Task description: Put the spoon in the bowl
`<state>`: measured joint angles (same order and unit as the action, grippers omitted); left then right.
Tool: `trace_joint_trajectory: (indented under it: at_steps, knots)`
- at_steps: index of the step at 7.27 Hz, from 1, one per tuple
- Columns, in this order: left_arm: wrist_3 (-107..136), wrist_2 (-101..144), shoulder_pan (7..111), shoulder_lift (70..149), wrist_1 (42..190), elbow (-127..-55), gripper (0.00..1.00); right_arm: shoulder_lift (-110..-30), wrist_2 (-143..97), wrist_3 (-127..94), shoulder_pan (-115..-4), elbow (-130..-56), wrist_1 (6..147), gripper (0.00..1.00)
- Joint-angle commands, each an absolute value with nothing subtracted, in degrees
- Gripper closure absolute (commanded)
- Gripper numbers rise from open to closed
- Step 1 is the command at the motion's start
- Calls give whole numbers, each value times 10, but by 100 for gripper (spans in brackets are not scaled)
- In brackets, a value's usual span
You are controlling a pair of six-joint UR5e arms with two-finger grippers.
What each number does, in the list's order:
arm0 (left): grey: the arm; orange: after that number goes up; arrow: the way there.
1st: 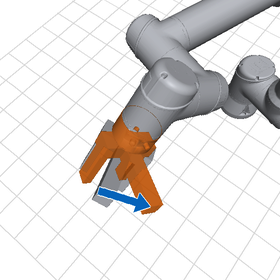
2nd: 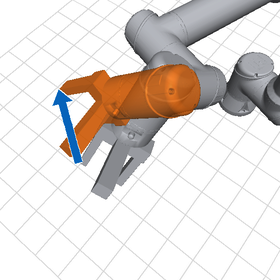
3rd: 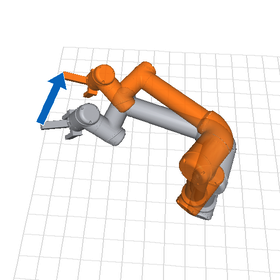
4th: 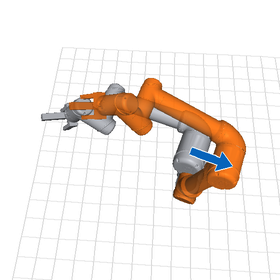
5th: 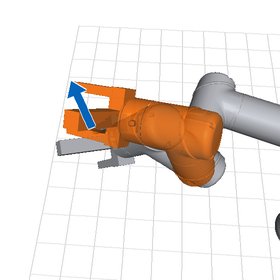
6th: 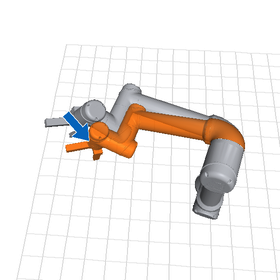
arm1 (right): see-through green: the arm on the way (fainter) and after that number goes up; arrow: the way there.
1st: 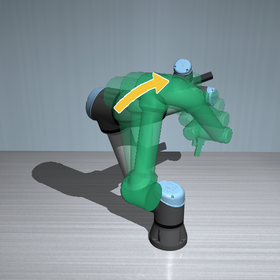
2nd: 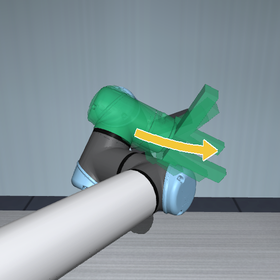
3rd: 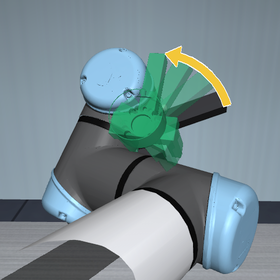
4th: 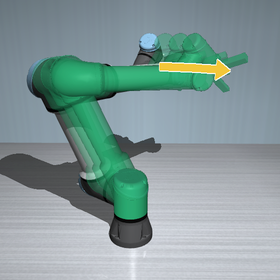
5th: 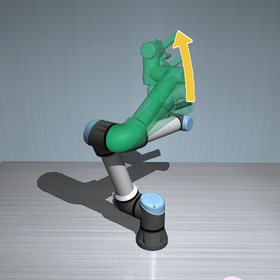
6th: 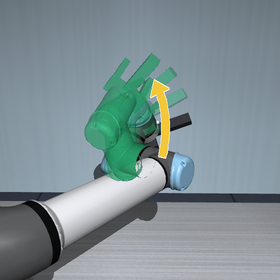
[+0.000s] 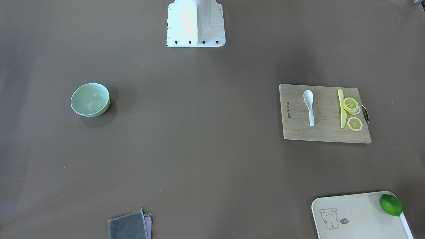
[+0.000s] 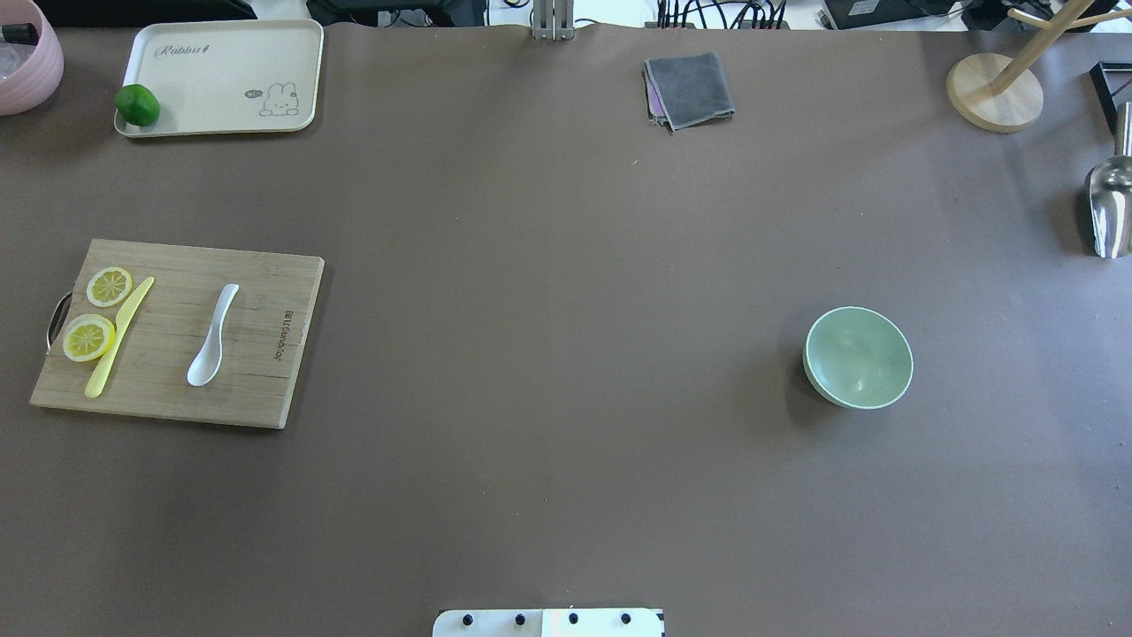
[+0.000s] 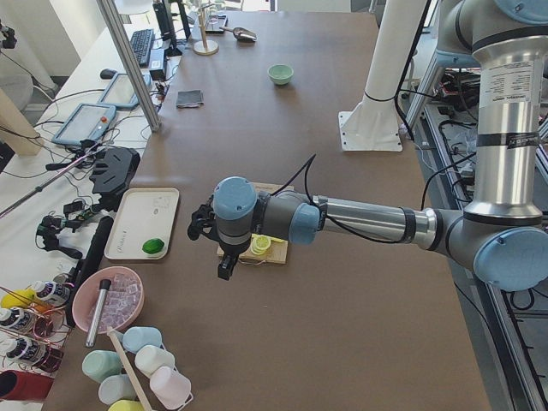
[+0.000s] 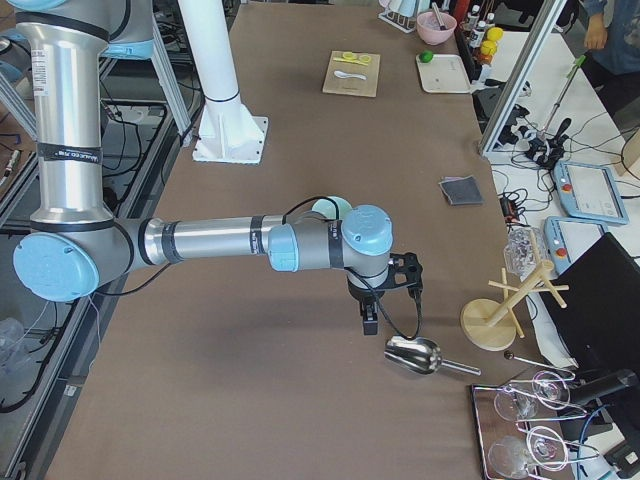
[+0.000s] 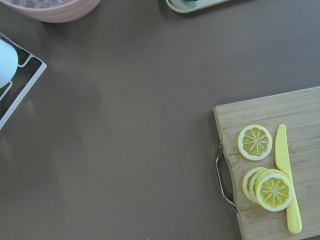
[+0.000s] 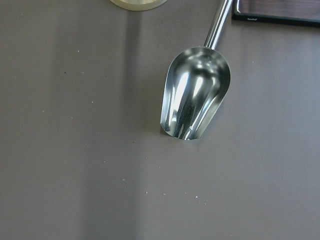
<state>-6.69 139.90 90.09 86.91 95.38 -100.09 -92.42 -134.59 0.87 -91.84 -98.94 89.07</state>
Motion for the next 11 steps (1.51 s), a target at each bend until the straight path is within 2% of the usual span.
trace_joint_trajectory:
  at_steps: [1, 6, 8, 11]
  knots:
    - [-58, 1399, 900, 869, 954, -1001, 3, -941, -1374, 8, -918, -1002, 886, 0]
    - [-56, 1400, 898, 878, 944, -1005, 2, -940, -1462, -13, -894, -1035, 887, 0]
    - [-28, 1401, 882, 882, 949, -1010, 2, -940, -1442, -143, -793, -1084, 859, 0]
    - [187, 1395, 766, 899, 1022, -1020, 2, -940, -1382, -326, -654, -1083, 729, 7]
